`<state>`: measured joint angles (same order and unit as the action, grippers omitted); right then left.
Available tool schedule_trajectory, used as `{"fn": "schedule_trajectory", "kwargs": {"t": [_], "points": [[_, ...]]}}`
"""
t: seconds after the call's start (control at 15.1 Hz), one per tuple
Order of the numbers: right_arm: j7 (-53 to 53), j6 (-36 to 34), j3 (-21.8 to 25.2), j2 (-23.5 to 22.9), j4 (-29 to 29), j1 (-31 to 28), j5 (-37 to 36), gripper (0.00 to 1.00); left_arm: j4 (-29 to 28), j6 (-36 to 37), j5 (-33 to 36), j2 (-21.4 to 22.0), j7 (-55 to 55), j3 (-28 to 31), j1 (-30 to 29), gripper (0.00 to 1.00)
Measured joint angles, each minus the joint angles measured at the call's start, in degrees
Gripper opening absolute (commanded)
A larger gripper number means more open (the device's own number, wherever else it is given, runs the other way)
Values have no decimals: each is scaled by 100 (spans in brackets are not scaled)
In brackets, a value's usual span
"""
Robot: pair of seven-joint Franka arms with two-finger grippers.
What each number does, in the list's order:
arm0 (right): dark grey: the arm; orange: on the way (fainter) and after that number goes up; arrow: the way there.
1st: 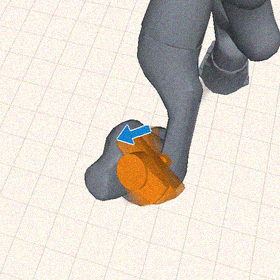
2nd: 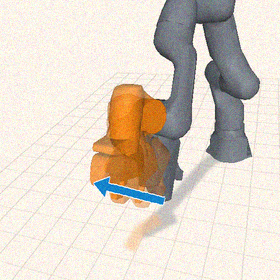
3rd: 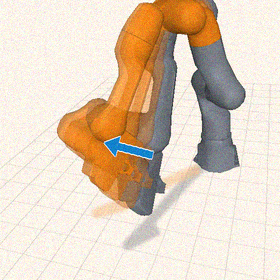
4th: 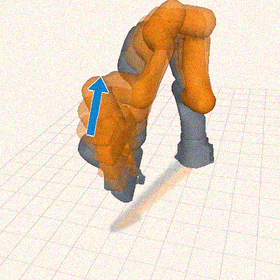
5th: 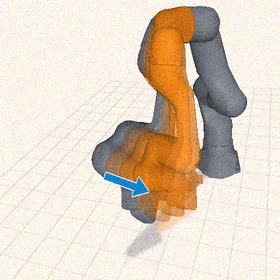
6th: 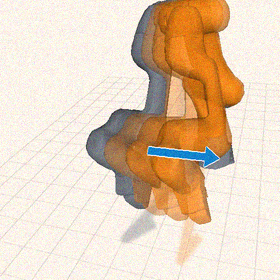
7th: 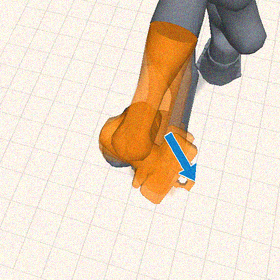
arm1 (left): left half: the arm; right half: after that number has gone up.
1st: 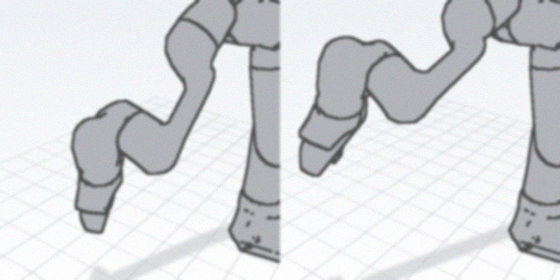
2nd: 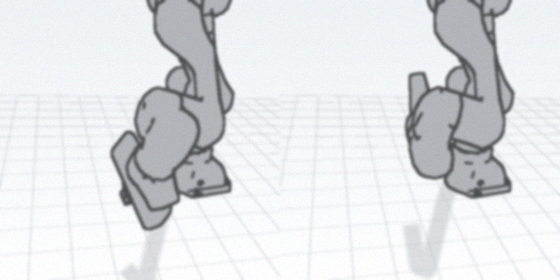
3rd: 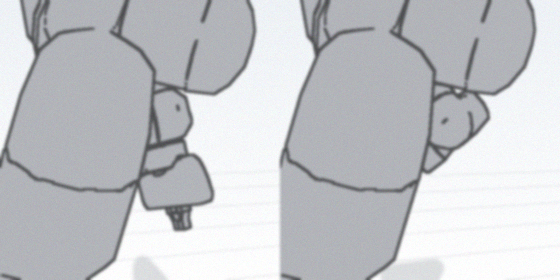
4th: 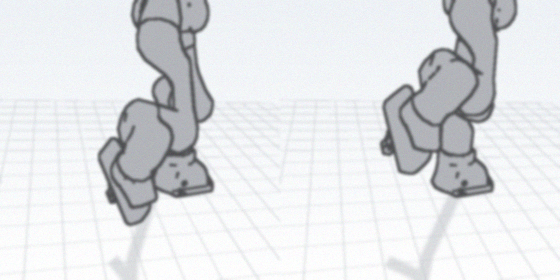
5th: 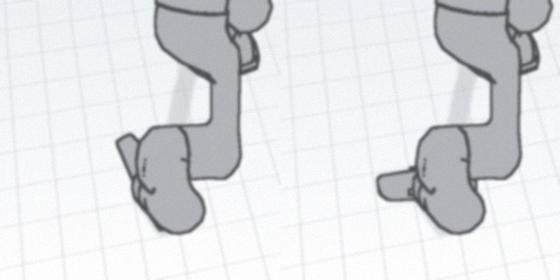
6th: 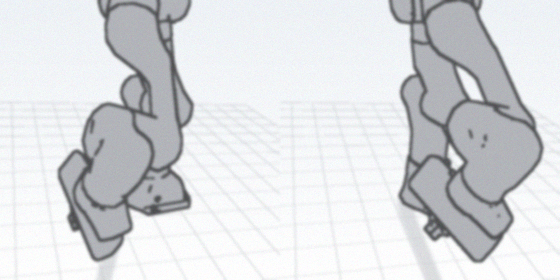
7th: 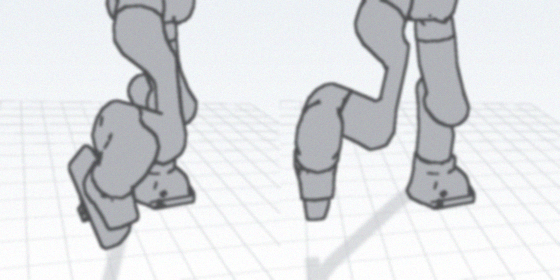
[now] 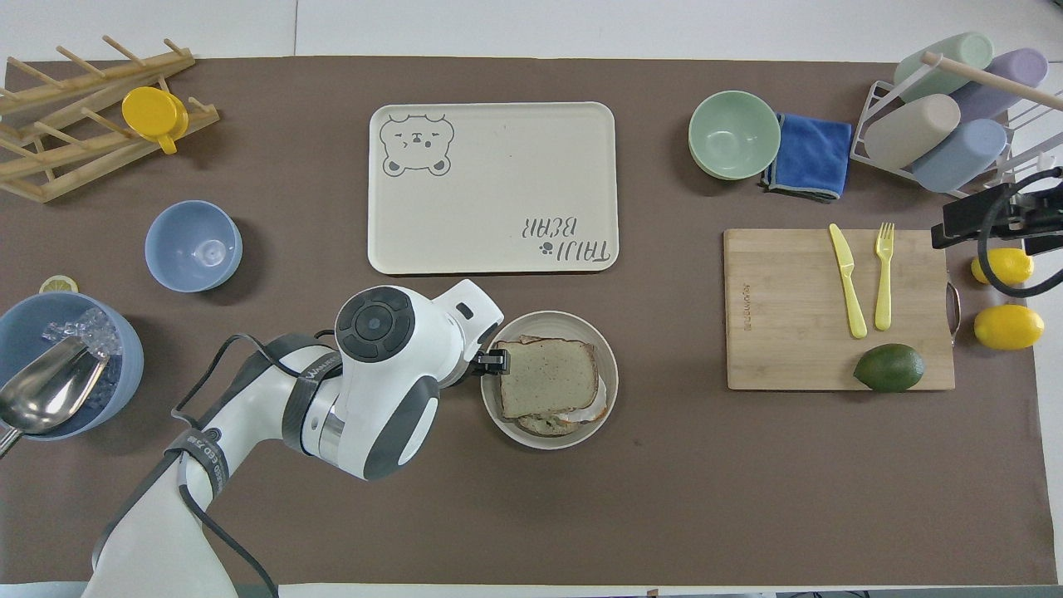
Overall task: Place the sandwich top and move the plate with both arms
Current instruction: 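Grasp the white plate rim with the left gripper, then slide the plate with the left gripper onto the bear tray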
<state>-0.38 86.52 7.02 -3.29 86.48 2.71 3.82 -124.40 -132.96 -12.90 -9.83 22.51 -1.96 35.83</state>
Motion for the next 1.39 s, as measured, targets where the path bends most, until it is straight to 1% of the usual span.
{"fn": "schedule_trajectory", "kwargs": {"t": [0.26, 0.4, 0.46, 0.73, 1.19, 1.39], "points": [[0, -56, 0, 0, -1, 0, 0, 100, -14, -12, -35, 3, 1, 0, 0, 27], [0, -62, 0, 0, -1, 0, 0, 100, -15, -14, -93, 6, 1, -4, 12, 11], [0, -63, -1, 0, -1, 0, 0, 100, -16, -16, -123, 6, 1, -3, 32, 0], [0, -64, -1, 0, -1, 0, 0, 100, -16, -32, -210, 47, 7, 1, 140, 0], [0, -90, -1, -1, -1, 0, 0, 100, 25, -10, -282, 64, 2, 41, 121, 0], [0, -92, -1, -2, -1, 0, 0, 100, 317, 381, -281, 106, -74, 81, -16, 0]]}}
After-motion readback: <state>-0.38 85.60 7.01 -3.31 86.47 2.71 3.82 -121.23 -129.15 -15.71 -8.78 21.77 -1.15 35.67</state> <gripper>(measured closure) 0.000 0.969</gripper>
